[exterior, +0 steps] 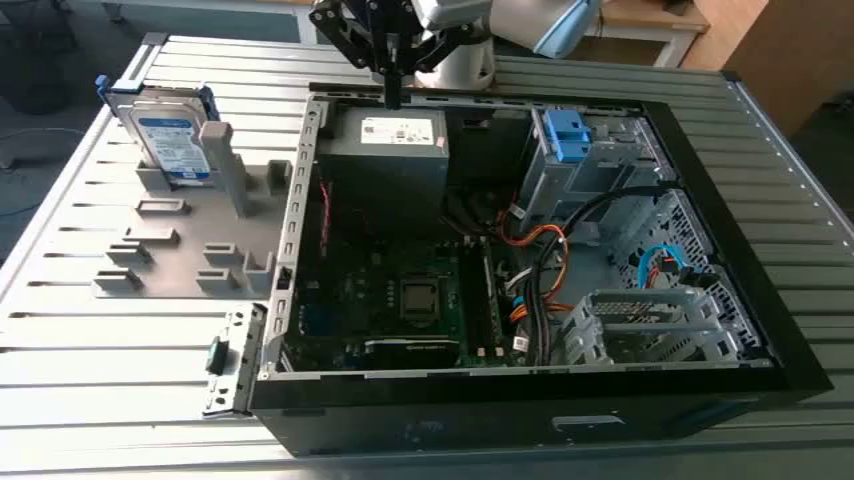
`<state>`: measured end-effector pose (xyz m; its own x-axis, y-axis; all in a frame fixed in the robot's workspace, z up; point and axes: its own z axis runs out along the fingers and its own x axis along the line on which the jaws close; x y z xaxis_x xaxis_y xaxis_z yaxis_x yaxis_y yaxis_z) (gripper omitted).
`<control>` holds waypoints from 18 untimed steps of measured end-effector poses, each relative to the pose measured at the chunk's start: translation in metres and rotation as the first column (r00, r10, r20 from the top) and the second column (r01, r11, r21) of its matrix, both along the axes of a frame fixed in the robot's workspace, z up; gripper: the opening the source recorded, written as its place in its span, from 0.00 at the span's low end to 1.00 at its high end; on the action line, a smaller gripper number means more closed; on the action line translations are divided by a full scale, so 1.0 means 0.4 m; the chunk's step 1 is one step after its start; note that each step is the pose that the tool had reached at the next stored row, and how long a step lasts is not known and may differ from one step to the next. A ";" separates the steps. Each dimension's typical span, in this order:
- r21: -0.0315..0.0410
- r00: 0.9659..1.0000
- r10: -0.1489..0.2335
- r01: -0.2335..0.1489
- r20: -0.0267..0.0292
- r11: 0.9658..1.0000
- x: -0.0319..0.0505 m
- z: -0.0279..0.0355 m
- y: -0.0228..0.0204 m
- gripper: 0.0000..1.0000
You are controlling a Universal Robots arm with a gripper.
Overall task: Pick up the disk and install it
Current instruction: 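Reach for the disk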
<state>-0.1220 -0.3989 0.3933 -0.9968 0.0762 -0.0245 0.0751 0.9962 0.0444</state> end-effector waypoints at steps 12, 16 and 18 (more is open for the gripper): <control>0.000 1.000 0.000 0.000 0.001 1.000 -0.024 0.000 0.000 0.11; 0.000 1.000 0.000 0.000 0.001 1.000 -0.031 0.000 0.000 0.11; 0.000 1.000 0.000 0.000 0.001 1.000 -0.034 0.000 0.000 0.11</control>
<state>-0.1355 -0.3989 0.3933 -0.9968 0.0763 -0.0252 0.0751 0.9962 0.0444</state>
